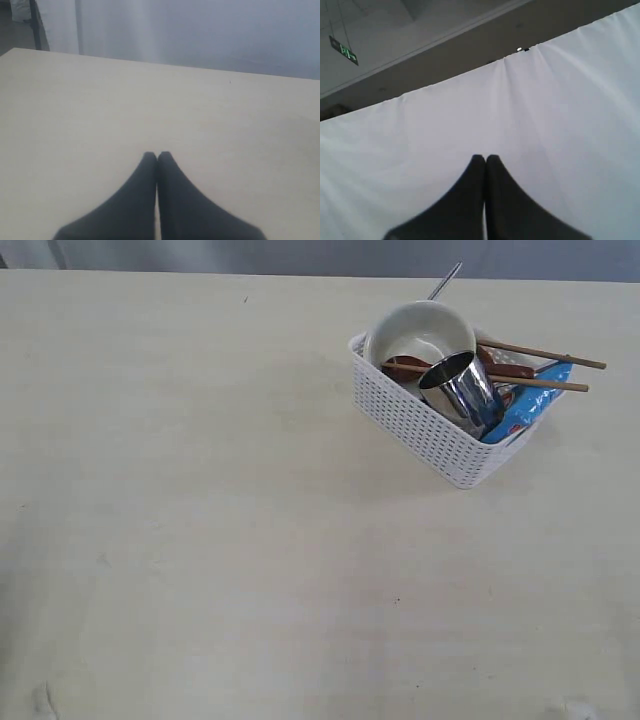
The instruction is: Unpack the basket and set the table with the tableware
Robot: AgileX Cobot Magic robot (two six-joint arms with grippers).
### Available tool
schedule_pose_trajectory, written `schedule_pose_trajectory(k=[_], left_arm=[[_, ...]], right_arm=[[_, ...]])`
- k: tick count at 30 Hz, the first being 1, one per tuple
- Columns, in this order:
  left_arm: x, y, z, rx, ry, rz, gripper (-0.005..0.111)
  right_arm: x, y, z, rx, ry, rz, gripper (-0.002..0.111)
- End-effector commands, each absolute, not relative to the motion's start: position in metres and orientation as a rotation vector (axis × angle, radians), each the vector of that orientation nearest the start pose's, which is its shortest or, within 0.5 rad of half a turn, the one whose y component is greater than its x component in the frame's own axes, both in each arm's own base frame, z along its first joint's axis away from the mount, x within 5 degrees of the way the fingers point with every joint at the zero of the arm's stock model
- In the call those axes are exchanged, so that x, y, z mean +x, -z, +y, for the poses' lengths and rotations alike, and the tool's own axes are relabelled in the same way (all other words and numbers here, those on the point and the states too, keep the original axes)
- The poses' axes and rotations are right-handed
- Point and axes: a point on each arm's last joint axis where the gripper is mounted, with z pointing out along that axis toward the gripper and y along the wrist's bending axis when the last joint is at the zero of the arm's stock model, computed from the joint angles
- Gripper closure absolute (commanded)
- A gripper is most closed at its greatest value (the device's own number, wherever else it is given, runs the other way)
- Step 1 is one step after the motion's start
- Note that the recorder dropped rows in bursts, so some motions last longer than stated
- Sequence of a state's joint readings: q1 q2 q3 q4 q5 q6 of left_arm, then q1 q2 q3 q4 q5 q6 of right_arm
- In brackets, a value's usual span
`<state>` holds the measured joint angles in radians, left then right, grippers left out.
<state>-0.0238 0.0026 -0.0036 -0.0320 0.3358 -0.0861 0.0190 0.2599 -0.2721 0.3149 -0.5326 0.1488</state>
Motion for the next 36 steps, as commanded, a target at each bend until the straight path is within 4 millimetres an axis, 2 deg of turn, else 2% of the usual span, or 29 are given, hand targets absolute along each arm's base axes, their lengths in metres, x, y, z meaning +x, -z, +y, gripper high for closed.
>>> schedule_pose_trajectory(k=[1, 2, 5, 8, 9, 11, 15, 17, 18, 22, 23, 25, 27, 29, 32, 36], left_arm=[[0.054, -0.184, -0.002, -0.077, 0.106, 1.810, 0.107], [0.054, -0.184, -0.002, -0.077, 0.106, 1.810, 0.107], [0.054, -0.184, -0.002, -0.077, 0.106, 1.810, 0.107], [0.054, -0.184, -0.002, -0.077, 0.106, 1.810, 0.107], [0.054, -0.184, -0.002, -0.077, 0.106, 1.810, 0.107], [0.054, -0.184, -0.002, -0.077, 0.106, 1.810, 0.107], [0.054, -0.184, -0.002, -0.077, 0.106, 1.810, 0.107], [0.054, -0.184, -0.002, -0.077, 0.106, 1.810, 0.107], [0.054, -0.184, -0.002, -0.077, 0.106, 1.810, 0.107], [0.054, -0.184, -0.002, -0.077, 0.106, 1.810, 0.107], [0.054, -0.184, -0.002, -0.077, 0.106, 1.810, 0.107], [0.054, -0.184, -0.002, -0.077, 0.106, 1.810, 0.107], [0.054, -0.184, -0.002, -0.077, 0.106, 1.810, 0.107], [0.054, -0.184, -0.002, -0.077, 0.106, 1.810, 0.107], [0.054, -0.184, -0.002, -0.077, 0.106, 1.810, 0.107], [0.054, -0.184, -0.002, -0.077, 0.106, 1.810, 0.107]], right_arm=[[0.112, -0.376, -0.007, 0.300, -0.297, 1.127, 0.109], [0.136, -0.387, -0.005, 0.293, -0.296, 1.236, 0.109], [0.198, -0.401, 0.003, 0.288, -0.319, 1.523, 0.109], [0.264, -0.391, 0.011, 0.287, -0.340, 1.847, 0.109], [0.280, -0.391, 0.012, 0.281, -0.345, 1.909, 0.109], [0.315, -0.375, 0.016, 0.276, -0.354, 2.081, 0.109], [0.364, -0.339, 0.031, 0.267, -0.403, 2.307, 0.109], [0.384, -0.319, 0.044, 0.237, -0.413, 2.360, 0.108], [0.400, -0.302, 0.061, 0.202, -0.425, 2.384, 0.108], [0.437, -0.253, 0.104, 0.129, -0.442, 2.384, 0.108], [0.442, -0.247, 0.109, 0.121, -0.444, 2.380, 0.108], [0.454, -0.237, 0.115, 0.120, -0.448, 2.383, 0.095], [0.461, -0.232, 0.117, 0.128, -0.449, 2.387, 0.059], [0.463, -0.233, 0.116, 0.138, -0.446, 2.363, 0.048], [0.465, -0.232, 0.111, 0.227, -0.469, 2.361, 0.052], [0.468, -0.218, 0.098, 0.425, -0.458, 2.401, 0.055]])
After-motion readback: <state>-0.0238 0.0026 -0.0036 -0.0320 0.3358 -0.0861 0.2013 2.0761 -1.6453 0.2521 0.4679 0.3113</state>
